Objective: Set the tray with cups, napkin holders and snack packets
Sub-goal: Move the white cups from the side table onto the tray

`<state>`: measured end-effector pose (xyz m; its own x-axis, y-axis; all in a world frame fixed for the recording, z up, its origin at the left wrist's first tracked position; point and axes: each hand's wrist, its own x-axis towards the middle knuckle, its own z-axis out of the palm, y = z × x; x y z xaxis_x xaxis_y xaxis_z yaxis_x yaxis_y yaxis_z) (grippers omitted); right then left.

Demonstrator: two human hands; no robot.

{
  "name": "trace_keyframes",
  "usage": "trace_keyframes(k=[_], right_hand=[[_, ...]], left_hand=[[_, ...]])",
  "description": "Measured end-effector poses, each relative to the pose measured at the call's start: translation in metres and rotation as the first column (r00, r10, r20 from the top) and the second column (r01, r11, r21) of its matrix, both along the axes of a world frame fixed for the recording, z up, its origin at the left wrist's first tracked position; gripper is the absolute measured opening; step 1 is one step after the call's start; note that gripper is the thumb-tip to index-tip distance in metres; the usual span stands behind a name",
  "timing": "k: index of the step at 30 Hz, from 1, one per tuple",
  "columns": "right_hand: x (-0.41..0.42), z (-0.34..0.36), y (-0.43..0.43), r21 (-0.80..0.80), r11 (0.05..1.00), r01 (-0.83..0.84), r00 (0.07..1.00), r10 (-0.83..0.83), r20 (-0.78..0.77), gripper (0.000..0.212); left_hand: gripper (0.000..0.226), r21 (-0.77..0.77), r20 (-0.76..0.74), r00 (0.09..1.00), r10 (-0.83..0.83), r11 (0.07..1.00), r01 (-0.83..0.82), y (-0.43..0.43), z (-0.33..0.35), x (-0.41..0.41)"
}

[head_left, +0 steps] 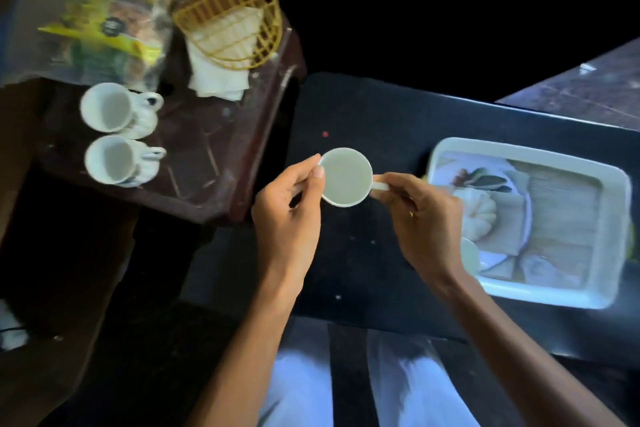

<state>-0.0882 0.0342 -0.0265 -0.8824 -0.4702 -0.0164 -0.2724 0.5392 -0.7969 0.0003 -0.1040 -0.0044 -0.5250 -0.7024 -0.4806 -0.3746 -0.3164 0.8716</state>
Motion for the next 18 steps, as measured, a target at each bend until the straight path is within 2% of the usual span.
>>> trace_keyframes(k=[4,9,14,18], right_hand=[[-0.025,0.004,0.064,0.058,0.997,0.042,0.997,-0.038,-0.066,0.013],[-0.056,-0.004,0.132,0.127,0.989,0.078,0.996,-0.072,-0.056,0.014],[-0.074,-0.030,0.170,0.157,0.986,0.049,0.999,-0.049,-0.001,0.016],[-0.078,-0.048,0.178,0.111,0.991,0.076,0.994,-0.085,0.076,0.015]], left_hand=[[0.025,0.044,-0.008,0.999,-0.044,0.998,0.044,0.059,0.005,-0.026],[0.025,0.064,0.011,0.991,-0.135,0.989,0.134,0.117,-0.004,-0.059],[0.025,0.075,0.069,0.983,-0.171,0.983,0.166,0.151,-0.028,-0.077],[0.023,0.078,0.099,0.985,-0.145,0.987,0.137,0.164,-0.046,-0.080]])
